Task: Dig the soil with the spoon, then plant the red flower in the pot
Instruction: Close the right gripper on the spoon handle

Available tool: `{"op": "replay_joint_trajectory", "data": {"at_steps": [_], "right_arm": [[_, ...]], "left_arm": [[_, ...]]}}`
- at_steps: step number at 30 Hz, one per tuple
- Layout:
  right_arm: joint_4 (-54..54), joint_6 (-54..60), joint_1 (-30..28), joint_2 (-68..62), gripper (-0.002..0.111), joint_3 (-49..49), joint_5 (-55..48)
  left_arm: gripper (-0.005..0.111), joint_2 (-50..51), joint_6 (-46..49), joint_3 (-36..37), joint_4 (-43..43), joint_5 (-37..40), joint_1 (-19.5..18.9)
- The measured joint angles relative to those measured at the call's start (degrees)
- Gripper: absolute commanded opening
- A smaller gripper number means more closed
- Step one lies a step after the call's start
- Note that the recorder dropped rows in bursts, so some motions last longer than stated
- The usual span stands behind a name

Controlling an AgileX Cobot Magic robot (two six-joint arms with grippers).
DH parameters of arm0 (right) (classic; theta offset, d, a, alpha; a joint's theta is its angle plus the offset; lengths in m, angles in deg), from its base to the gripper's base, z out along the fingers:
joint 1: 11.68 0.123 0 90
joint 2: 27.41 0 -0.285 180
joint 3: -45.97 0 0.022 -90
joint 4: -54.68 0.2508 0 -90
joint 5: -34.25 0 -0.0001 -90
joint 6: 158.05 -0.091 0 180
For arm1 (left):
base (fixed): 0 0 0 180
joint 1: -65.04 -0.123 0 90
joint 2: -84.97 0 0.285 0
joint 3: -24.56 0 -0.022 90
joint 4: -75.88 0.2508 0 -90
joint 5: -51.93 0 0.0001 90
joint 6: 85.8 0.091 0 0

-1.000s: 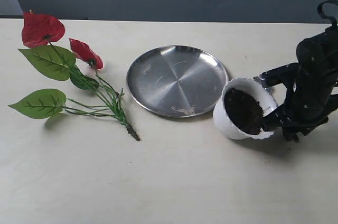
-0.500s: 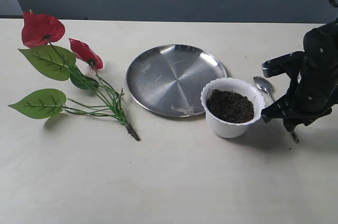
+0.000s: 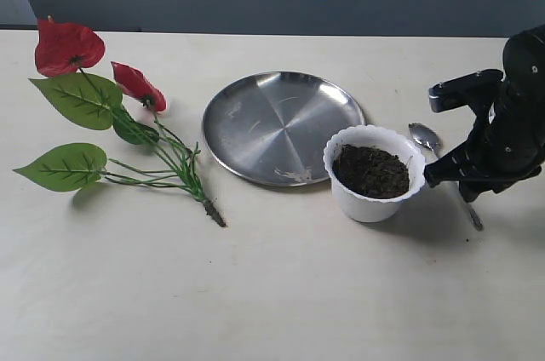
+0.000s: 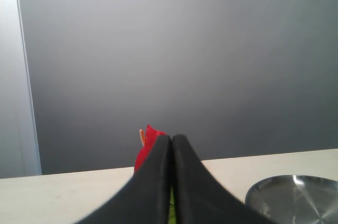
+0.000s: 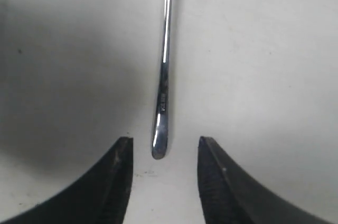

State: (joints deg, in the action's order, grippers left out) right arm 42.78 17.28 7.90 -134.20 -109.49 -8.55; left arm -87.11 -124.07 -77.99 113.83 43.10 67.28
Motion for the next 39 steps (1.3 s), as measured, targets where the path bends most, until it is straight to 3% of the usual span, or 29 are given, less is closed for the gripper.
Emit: {"op": "replay_joint_trajectory", "data": {"at_steps": [11, 32, 34, 38, 39], "right_arm": [[-2.33, 0.00, 0.00, 0.00, 0.040, 4.38, 7.09], [-2.43, 0.00, 0.00, -6.62, 0.038, 4.11, 9.39], [-2.11, 0.00, 0.00, -7.09, 0.030, 3.88, 8.98], [-0.35, 0.00, 0.19, -7.78, -0.001, 3.75, 8.38], [0.03, -0.11, 0.23, -7.90, 0.000, 3.68, 8.24]], "left_arm": [[0.000, 0.00, 0.00, 0.00, 0.00, 0.00, 0.00], [0.000, 0.00, 0.00, 0.00, 0.00, 0.00, 0.00], [0.000, 0.00, 0.00, 0.00, 0.00, 0.00, 0.00], [0.000, 0.00, 0.00, 0.00, 0.00, 0.00, 0.00], [0.000, 0.00, 0.00, 0.00, 0.00, 0.00, 0.00]]}}
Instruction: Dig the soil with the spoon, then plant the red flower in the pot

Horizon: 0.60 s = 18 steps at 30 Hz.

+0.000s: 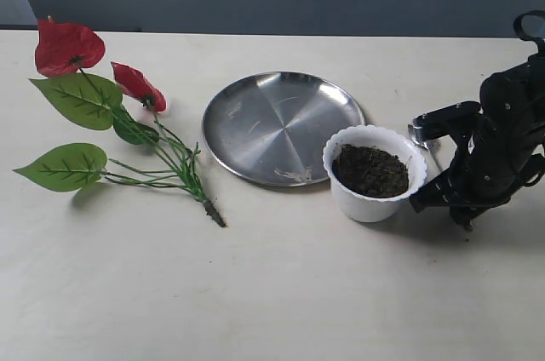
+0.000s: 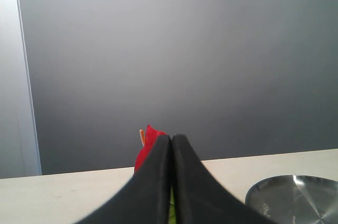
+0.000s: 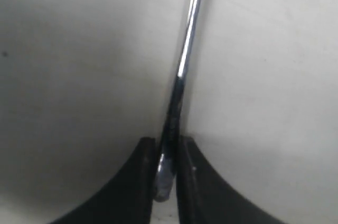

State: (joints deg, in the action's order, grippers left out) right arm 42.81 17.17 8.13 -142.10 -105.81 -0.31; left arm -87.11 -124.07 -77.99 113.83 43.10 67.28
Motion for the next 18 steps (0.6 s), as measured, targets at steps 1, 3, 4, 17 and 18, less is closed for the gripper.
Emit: {"op": "replay_joint_trajectory", "data": {"at_steps": [1, 3, 4, 17, 18], "right_arm": [[0.04, 0.00, 0.04, 0.00, 0.000, -0.07, 0.00], [0.05, 0.01, 0.04, 0.00, 0.000, -0.14, -0.36], [0.05, 0.01, 0.04, 0.00, 0.000, -0.27, -0.74], [-3.16, -1.63, -0.07, 9.44, 0.000, 0.69, -8.91], [-4.38, -2.00, -0.07, 11.45, 0.000, 0.69, -9.63]], "left_arm": [[0.000, 0.00, 0.00, 0.00, 0.00, 0.00, 0.00], [0.000, 0.00, 0.00, 0.00, 0.00, 0.00, 0.00], [0.000, 0.00, 0.00, 0.00, 0.00, 0.00, 0.00], [0.000, 0.00, 0.00, 0.00, 0.00, 0.00, 0.00], [0.000, 0.00, 0.00, 0.00, 0.00, 0.00, 0.00]]}}
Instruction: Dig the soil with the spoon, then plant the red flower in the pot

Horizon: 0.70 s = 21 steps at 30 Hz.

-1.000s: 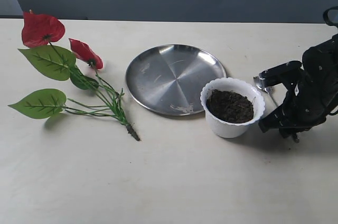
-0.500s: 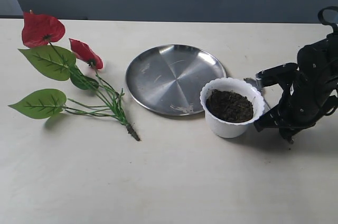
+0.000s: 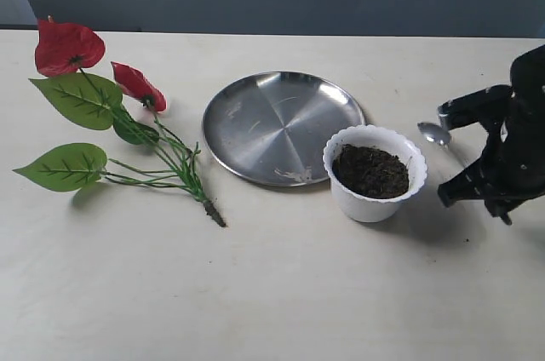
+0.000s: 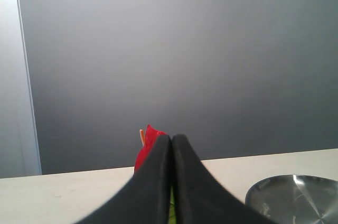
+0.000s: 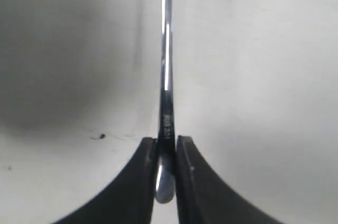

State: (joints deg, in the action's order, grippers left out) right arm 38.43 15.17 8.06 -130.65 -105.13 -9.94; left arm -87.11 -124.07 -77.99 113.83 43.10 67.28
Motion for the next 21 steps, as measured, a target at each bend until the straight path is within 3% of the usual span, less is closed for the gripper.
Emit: {"op": "replay_joint_trajectory", "data": {"at_steps": [11, 13, 21], "right_arm": [[-13.26, 0.26, 1.86, 14.92, -0.001, 0.00, -4.11], [-15.76, 1.95, 4.56, 15.83, -0.001, 0.00, -5.67], [-30.73, 6.77, 24.80, 17.63, -0.001, 0.00, -18.57]], "left_arm": [[0.000, 0.00, 0.00, 0.00, 0.00, 0.00, 0.00], [0.000, 0.00, 0.00, 0.00, 0.00, 0.00, 0.00], [0.000, 0.00, 0.00, 0.00, 0.00, 0.00, 0.00]]}}
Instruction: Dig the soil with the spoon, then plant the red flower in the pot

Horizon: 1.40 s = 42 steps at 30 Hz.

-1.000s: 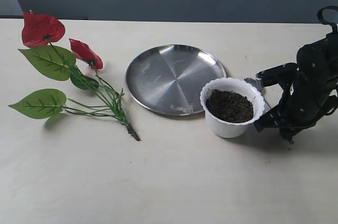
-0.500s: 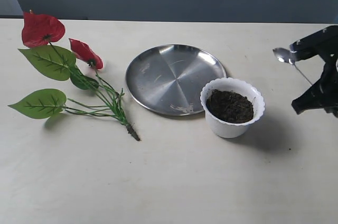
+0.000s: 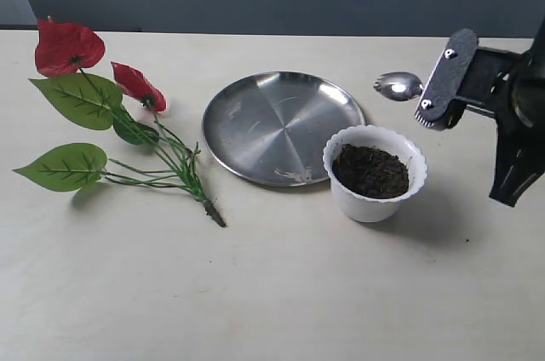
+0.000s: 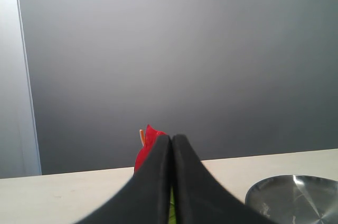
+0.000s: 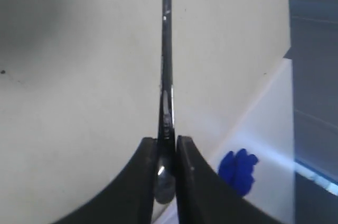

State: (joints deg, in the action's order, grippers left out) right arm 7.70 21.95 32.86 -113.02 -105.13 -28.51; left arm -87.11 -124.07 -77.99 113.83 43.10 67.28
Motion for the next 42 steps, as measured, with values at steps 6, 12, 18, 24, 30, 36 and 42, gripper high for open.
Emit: {"op": "replay_joint_trajectory", "data": {"at_steps": [6, 12, 18, 24, 30, 36, 42], "right_arm": [[-3.74, 0.31, 10.65, 0.32, -0.001, 0.00, -6.43], [-2.88, 4.55, 13.34, 0.18, -0.001, 0.00, -6.54], [0.73, 5.52, 13.32, -1.74, -0.001, 0.00, -6.82], [1.54, 5.76, 13.32, -5.26, -0.001, 0.00, -6.92], [1.44, 4.17, 13.32, -9.73, -0.001, 0.00, -7.17], [1.33, 1.80, 13.32, -10.65, -0.001, 0.00, -7.54], [1.47, 0.58, 13.32, -8.12, -0.001, 0.00, -7.33]], "left_arm": [[0.000, 0.00, 0.00, 0.00, 0.00, 0.00, 0.00], [0.000, 0.00, 0.00, 0.00, 0.00, 0.00, 0.00], [0.000, 0.00, 0.00, 0.00, 0.00, 0.00, 0.00], [0.000, 0.00, 0.00, 0.00, 0.00, 0.00, 0.00], [0.000, 0.00, 0.00, 0.00, 0.00, 0.00, 0.00], [0.000, 0.00, 0.00, 0.00, 0.00, 0.00, 0.00], [0.000, 0.00, 0.00, 0.00, 0.00, 0.00, 0.00]]}}
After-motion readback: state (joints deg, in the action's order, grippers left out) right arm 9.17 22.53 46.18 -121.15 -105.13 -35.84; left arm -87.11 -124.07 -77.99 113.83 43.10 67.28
